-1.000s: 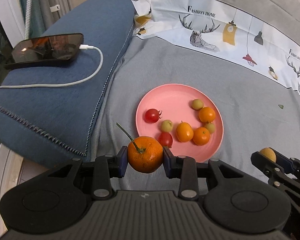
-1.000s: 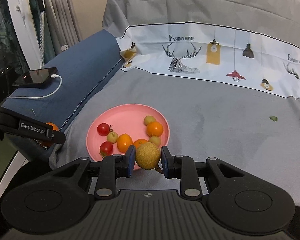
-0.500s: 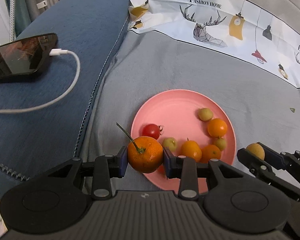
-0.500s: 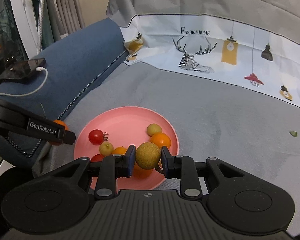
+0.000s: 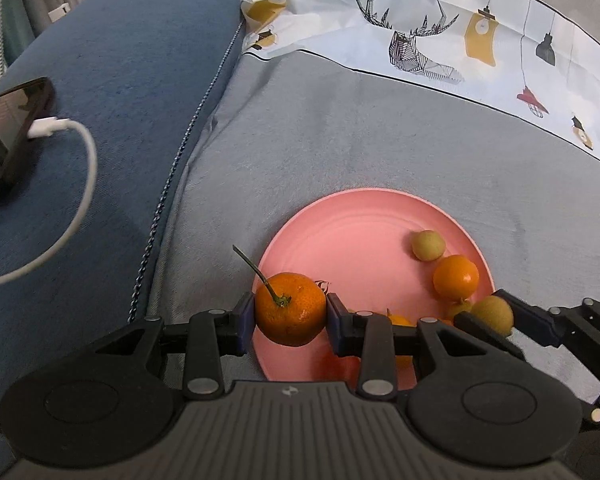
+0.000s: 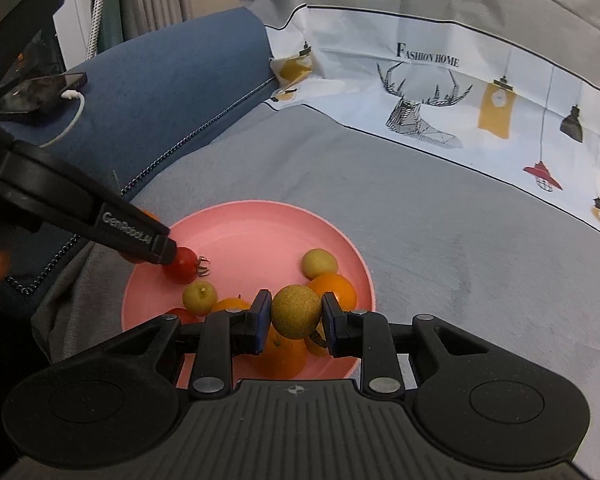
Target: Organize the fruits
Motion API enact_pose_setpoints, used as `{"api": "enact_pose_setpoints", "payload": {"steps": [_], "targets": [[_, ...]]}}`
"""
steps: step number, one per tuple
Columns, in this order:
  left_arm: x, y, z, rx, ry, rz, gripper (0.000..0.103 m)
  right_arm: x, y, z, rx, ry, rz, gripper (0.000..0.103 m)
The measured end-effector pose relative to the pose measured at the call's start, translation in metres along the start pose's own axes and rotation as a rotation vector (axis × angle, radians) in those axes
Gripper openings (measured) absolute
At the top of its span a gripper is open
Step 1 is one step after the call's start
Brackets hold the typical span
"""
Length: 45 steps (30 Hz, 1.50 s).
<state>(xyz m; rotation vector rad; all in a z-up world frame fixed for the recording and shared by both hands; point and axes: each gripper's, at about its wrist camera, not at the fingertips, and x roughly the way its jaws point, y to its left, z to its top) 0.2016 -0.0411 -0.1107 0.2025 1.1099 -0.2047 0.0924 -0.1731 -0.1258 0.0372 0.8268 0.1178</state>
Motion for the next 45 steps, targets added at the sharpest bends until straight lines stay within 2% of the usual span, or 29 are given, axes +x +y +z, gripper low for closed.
{"api": "enact_pose_setpoints", "payload": {"steps": [1, 2, 3, 4, 5, 7, 9, 15, 22, 24, 35, 45], "targets": [[0.000, 0.000, 0.000, 0.004, -0.005, -0.005, 0.056, 0.001, 0.000, 0.001, 0.002, 0.002, 0.008, 0.029], [-0.001, 0.000, 0.001, 0.005, -0.011, -0.010, 0.066, 0.001, 0.000, 0.001, 0.004, -0.002, 0.012, 0.035], [-0.004, 0.001, 0.001, 0.000, -0.028, -0.012, 0.087, 0.002, 0.000, 0.002, -0.001, -0.002, 0.023, 0.047], [-0.007, 0.002, 0.000, -0.009, -0.052, -0.010, 0.100, 0.003, 0.001, 0.002, -0.010, 0.000, 0.032, 0.052], [-0.012, 0.003, -0.001, -0.016, -0.074, -0.007, 0.103, 0.002, 0.001, 0.002, -0.017, -0.003, 0.030, 0.059], [-0.018, 0.003, -0.002, -0.012, -0.095, -0.005, 0.103, -0.001, 0.003, 0.001, -0.028, -0.005, 0.027, 0.064], [-0.022, 0.002, -0.003, 0.004, -0.081, 0.002, 0.103, -0.006, 0.004, 0.001, -0.025, 0.001, 0.026, 0.070], [-0.052, 0.007, -0.027, -0.014, -0.081, 0.028, 0.103, -0.037, 0.004, -0.009, 0.039, 0.021, -0.011, 0.088], [-0.098, 0.013, -0.065, -0.047, -0.100, 0.037, 0.103, -0.086, 0.011, -0.026, 0.097, 0.010, -0.067, 0.092], [-0.109, 0.012, -0.075, -0.045, -0.113, 0.046, 0.103, -0.100, 0.014, -0.029, 0.098, -0.007, -0.078, 0.098], [-0.159, 0.007, -0.117, -0.056, -0.167, 0.049, 0.103, -0.166, 0.033, -0.053, 0.058, -0.126, -0.154, 0.102], [-0.189, 0.002, -0.138, -0.059, -0.228, 0.066, 0.103, -0.203, 0.039, -0.065, 0.073, -0.201, -0.162, 0.102]]}}
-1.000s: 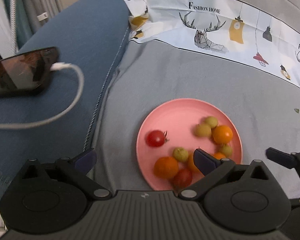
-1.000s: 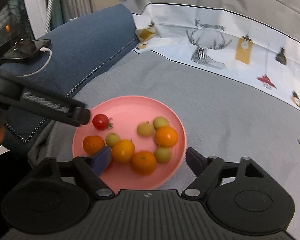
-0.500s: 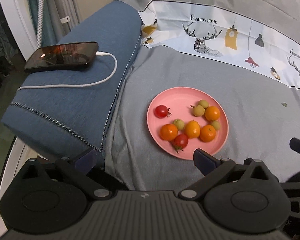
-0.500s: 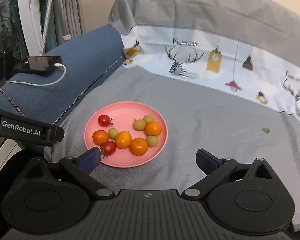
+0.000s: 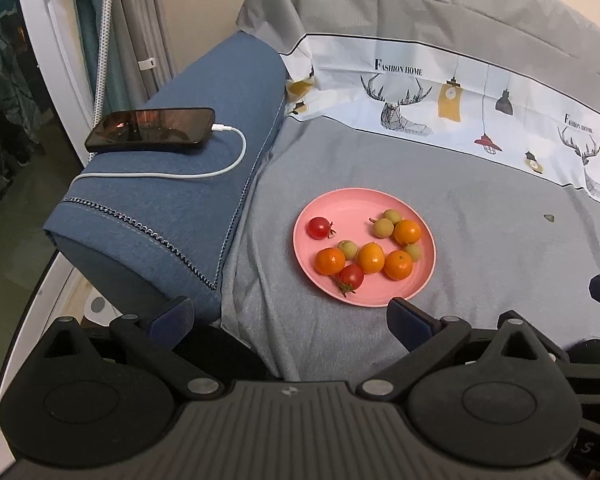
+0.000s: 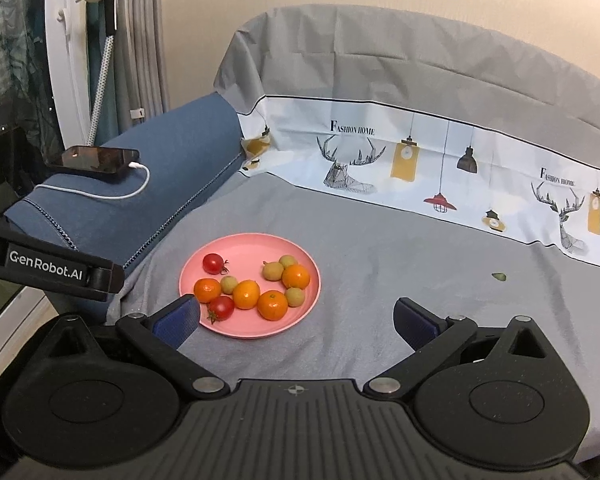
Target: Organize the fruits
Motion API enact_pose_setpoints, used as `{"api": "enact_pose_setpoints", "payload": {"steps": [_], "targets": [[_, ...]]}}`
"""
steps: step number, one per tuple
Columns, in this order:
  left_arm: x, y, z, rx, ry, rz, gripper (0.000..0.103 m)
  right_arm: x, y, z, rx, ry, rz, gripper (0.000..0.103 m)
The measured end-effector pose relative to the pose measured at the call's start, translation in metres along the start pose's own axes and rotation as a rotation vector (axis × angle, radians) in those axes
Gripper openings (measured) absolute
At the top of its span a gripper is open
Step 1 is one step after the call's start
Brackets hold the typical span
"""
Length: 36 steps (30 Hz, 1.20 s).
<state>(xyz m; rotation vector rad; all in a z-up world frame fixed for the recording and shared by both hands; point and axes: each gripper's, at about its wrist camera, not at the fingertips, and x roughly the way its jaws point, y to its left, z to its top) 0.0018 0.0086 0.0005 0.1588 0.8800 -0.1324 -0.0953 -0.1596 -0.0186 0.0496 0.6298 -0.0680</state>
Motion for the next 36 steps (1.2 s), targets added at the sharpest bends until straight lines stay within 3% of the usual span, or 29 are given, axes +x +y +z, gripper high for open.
{"api": "enact_pose_setpoints", "payload": {"steps": [36], "targets": [[-0.018, -0.006, -0.016, 0.051, -0.026, 0.030, 0.103, -0.026, -0.004, -0.007, 0.018, -0.042, -0.003, 0.102]]}}
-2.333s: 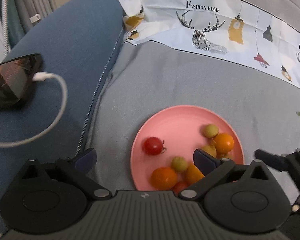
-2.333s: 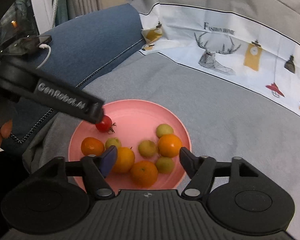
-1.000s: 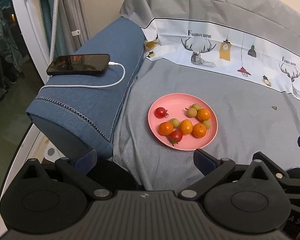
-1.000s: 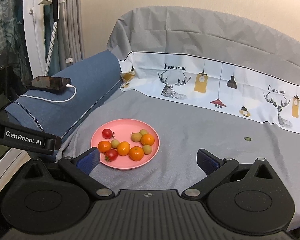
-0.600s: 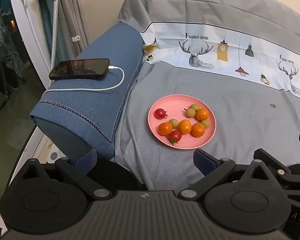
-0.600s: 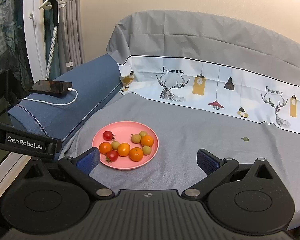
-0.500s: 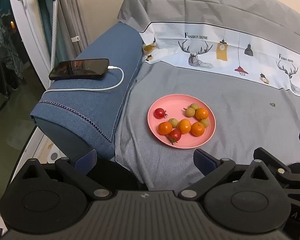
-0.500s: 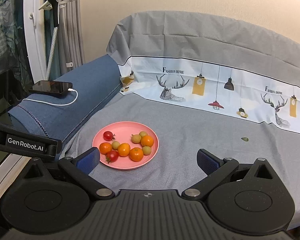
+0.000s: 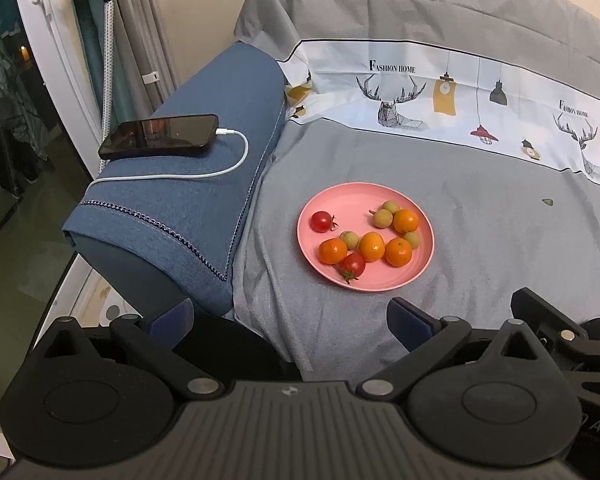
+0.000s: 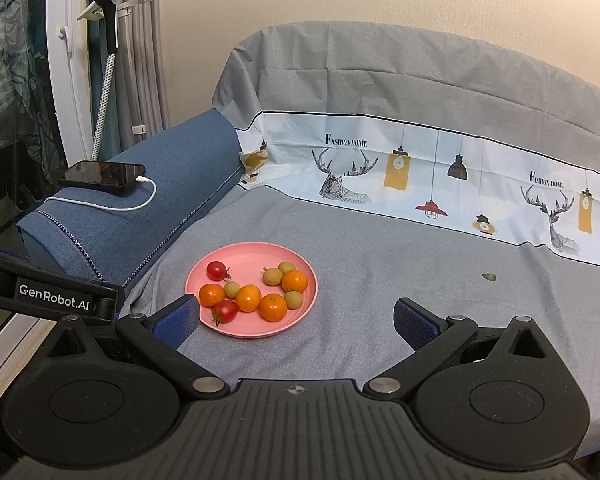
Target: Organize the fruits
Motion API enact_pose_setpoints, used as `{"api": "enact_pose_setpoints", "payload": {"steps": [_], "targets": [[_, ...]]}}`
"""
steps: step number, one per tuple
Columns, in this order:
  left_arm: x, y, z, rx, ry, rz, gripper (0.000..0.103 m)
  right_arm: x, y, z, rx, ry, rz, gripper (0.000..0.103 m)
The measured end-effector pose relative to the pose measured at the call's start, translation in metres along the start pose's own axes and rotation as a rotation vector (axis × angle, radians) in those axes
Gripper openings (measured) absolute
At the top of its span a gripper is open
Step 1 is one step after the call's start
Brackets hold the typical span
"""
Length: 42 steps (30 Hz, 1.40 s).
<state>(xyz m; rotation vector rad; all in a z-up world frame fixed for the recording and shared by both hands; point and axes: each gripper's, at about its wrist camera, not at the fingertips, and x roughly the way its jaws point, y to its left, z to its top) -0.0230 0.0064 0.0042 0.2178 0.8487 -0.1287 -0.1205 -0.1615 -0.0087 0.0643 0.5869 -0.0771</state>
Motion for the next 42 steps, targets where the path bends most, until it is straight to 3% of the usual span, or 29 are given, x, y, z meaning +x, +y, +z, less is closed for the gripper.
{"api": "enact_pose_setpoints", "payload": {"steps": [42], "targets": [[0.0009, 0.0004, 0.0003, 0.019, 0.004, 0.016, 0.103, -0.0004, 0.0002, -0.0003, 0.001, 0.003, 0.000, 0.102]]}}
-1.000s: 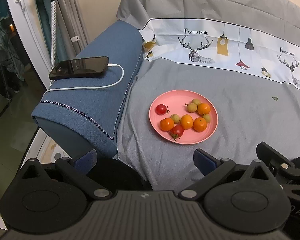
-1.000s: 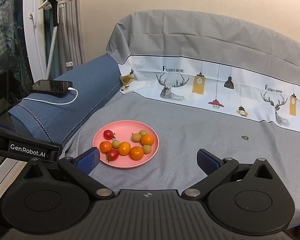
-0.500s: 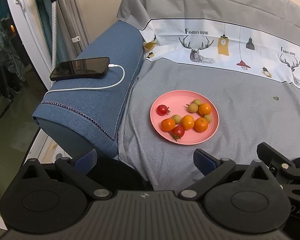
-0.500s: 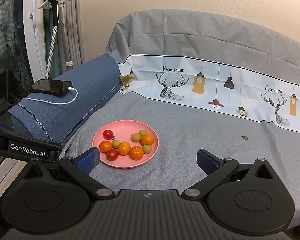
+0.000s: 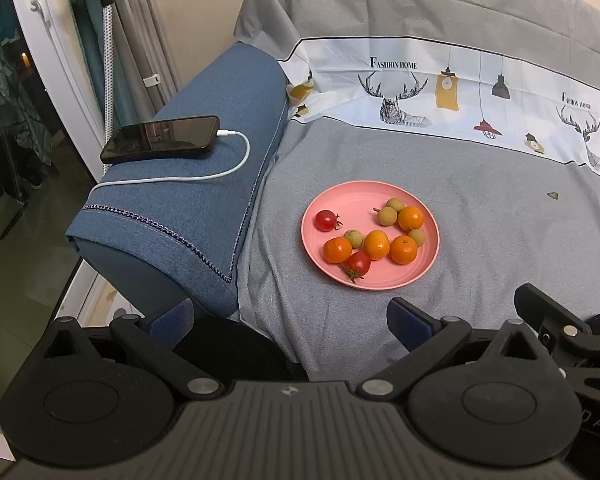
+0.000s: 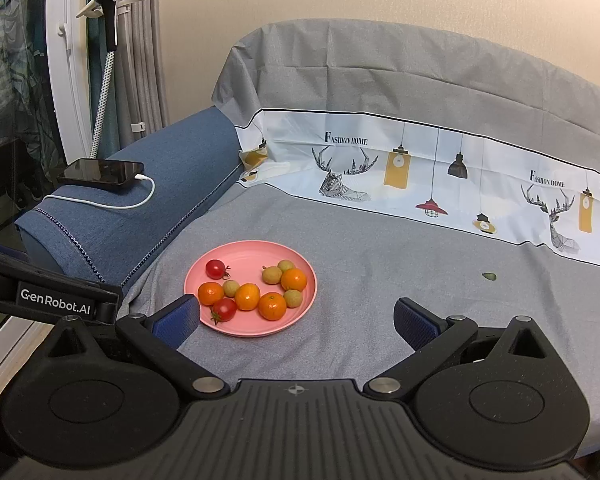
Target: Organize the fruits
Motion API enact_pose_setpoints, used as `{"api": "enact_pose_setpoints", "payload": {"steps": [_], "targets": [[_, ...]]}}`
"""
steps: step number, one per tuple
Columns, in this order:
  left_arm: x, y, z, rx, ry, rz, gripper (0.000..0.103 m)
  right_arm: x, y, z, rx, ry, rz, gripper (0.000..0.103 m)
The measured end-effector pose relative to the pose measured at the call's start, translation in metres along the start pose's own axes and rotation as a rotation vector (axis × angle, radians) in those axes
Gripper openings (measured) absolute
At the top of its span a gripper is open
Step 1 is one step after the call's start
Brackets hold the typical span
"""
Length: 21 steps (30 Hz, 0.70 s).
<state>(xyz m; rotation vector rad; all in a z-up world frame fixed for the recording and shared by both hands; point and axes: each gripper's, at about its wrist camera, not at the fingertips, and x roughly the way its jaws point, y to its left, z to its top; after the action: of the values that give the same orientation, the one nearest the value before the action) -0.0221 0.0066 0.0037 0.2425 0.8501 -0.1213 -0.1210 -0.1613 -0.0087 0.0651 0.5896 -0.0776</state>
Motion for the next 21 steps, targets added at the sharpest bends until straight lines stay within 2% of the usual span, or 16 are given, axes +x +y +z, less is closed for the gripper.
{"api": "enact_pose_setpoints", "payload": {"steps": [21], "targets": [[0.0008, 0.0010, -0.0004, 0.004, 0.000, 0.001, 0.103, 0.0003, 0.0001, 0.0003, 0.000, 0.000, 0.000, 0.102]]}}
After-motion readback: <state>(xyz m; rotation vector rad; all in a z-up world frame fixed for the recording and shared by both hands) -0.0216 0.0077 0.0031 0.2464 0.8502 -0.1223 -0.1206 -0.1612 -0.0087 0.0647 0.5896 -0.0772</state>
